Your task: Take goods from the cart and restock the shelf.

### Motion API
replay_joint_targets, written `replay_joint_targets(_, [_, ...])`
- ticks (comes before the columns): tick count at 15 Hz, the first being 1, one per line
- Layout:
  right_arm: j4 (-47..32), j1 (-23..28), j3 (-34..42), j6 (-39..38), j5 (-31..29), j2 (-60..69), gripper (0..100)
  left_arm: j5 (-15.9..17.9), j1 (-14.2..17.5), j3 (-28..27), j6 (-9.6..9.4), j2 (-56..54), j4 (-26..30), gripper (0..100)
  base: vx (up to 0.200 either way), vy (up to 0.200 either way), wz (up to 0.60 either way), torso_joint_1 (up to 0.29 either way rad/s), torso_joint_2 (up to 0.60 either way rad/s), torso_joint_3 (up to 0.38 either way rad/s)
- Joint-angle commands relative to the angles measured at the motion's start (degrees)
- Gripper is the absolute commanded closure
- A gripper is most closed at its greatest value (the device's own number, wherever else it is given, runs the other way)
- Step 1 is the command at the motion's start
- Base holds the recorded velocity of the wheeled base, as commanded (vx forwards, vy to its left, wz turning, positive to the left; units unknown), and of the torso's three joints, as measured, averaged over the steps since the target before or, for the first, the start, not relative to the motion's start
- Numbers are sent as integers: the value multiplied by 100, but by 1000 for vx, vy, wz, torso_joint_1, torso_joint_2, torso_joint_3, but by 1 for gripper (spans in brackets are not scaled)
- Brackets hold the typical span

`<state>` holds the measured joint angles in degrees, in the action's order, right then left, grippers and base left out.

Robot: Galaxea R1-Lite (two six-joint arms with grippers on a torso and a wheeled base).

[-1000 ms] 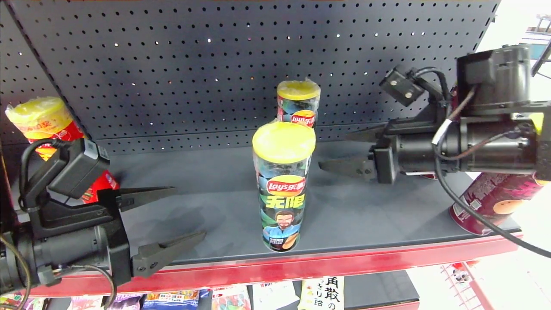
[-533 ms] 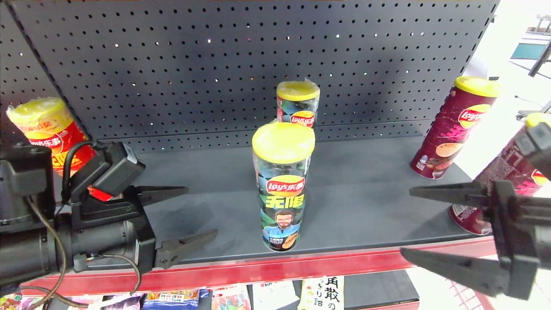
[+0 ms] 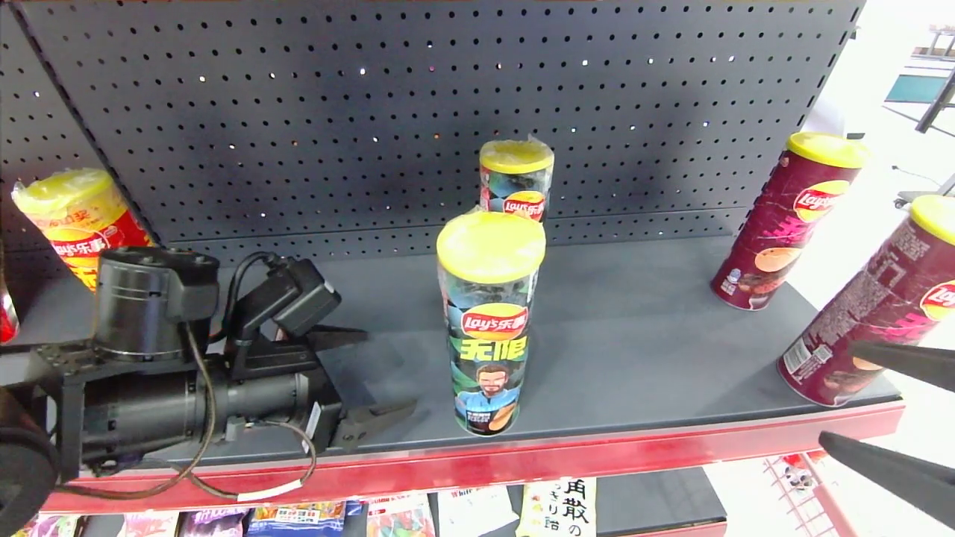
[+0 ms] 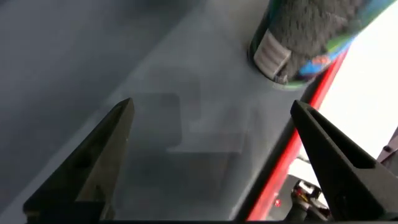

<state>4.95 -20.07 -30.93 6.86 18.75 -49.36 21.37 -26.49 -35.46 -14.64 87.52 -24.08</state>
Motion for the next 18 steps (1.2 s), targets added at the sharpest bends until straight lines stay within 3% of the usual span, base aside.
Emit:
replay_joint_targets(1, [6, 258, -10, -18, -3, 111, 0, -10, -155, -215, -4, 433, -1, 0, 0, 0, 0, 0, 0, 0])
replay_joint_targets(7, [32, 301, -45, -203, -12, 155, 0, -19, -269, -725, -12, 934, -1, 0, 0, 0, 0, 0, 0, 0])
replay_joint_targets(18, [15, 301, -45, -203, 6, 102, 0, -36, -392, -1006, -4, 1171, -1, 0, 0, 0, 0, 0, 0, 0])
